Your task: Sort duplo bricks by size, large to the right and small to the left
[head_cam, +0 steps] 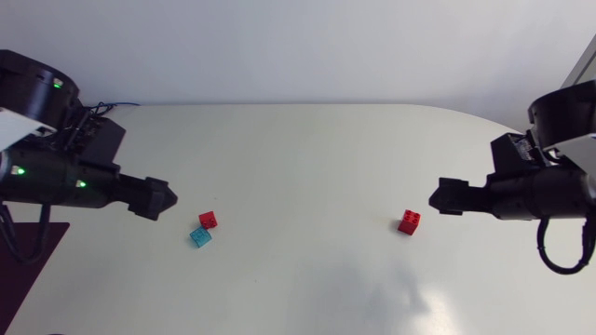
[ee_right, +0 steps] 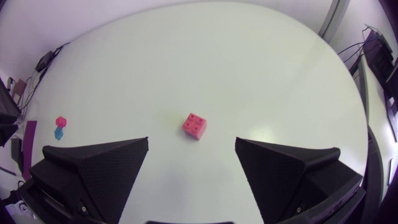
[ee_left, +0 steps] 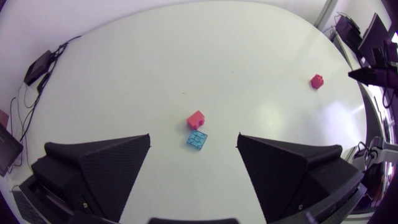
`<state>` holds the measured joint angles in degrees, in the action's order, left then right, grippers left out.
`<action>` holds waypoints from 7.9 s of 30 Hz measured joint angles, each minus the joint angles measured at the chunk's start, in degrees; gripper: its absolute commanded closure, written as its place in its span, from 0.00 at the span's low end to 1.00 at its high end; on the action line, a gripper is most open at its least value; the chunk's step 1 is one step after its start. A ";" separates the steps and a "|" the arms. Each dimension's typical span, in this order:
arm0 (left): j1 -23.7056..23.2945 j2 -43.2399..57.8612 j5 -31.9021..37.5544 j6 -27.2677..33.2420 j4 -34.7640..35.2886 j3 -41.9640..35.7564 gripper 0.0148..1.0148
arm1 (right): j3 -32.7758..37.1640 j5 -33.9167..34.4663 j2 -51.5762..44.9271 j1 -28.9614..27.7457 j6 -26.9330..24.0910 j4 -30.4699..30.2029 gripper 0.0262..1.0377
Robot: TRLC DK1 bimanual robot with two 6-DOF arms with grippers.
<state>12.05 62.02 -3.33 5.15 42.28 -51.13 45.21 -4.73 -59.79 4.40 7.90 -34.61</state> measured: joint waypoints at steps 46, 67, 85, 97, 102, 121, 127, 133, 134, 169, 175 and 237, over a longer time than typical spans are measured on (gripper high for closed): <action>7.96 0.37 -1.38 7.54 -10.27 7.87 0.04 | 15.43 3.17 -40.28 4.92 2.58 2.19 0.68; 14.53 -4.13 -2.93 8.79 -25.77 15.76 0.04 | 26.47 -27.12 -34.45 16.22 0.24 -4.76 0.68; 26.58 -1.66 -3.19 8.81 -39.71 15.85 0.07 | 36.06 -40.33 -32.17 20.87 0.26 -8.96 0.68; 27.80 1.49 -5.55 8.90 -42.01 14.58 0.10 | 36.04 -40.50 -32.17 22.25 0.22 -8.98 0.68; 27.82 2.10 -5.75 8.76 -42.32 12.79 0.14 | 35.89 -40.50 -32.22 22.99 0.20 -8.72 0.68; 27.82 5.25 -5.77 8.76 -43.23 11.80 0.51 | 33.27 -40.74 -33.05 24.11 -0.22 -7.23 0.68; 28.20 6.10 -7.34 9.05 -43.63 11.80 0.71 | 33.20 -40.74 -33.05 24.17 -0.22 -7.28 0.68; 26.86 7.23 -11.30 10.91 -42.73 11.32 0.79 | 32.85 -40.44 -33.05 24.11 0.35 -7.76 0.68; 26.64 7.45 -11.56 11.52 -42.40 11.10 0.79 | 32.85 -40.26 -33.05 24.11 0.48 -7.82 0.68; -19.96 17.25 -26.95 35.87 -36.70 21.11 0.79 | 46.62 -23.04 -50.77 32.33 -4.74 -5.95 0.68; -20.20 22.08 -26.62 36.68 -36.74 19.96 0.79 | 58.20 -18.64 -60.96 37.07 -6.51 -9.33 0.68; -19.89 -1.31 -24.94 29.77 -33.29 19.50 0.03 | 64.74 -1.33 -71.25 46.27 -8.00 -7.61 0.03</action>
<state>-7.84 60.71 -28.27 34.92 8.99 -31.64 109.95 -6.07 -131.04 50.68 -0.10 -42.22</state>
